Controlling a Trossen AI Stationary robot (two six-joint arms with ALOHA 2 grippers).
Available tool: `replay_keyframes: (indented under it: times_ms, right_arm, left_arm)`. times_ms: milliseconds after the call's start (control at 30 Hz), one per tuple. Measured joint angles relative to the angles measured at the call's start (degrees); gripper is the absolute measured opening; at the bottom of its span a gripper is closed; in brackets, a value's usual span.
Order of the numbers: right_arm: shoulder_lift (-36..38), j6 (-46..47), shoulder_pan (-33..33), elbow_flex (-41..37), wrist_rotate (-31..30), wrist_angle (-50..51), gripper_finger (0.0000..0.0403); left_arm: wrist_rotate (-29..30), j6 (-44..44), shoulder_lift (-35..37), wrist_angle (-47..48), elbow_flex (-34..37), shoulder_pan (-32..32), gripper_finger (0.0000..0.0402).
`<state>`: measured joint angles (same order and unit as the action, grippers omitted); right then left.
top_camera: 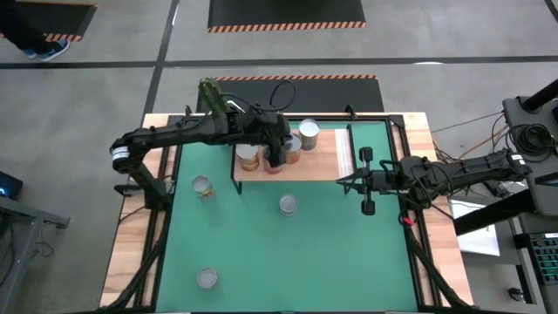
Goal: Pick and place cans onto a shelf
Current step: Put the canned pineapple on the shelf
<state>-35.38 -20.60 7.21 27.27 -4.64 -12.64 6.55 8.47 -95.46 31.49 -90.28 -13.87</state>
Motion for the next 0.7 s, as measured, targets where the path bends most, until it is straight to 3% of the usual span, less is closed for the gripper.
replay_keyframes:
  times_ms: [700]
  right_arm:
    - [0.0, 0.0, 0.0, 0.1, -1.4, 0.4, 0.0009]
  left_arm:
    - [5.0, -1.6, -1.3, 0.5, 0.1, 0.0, 0.0]
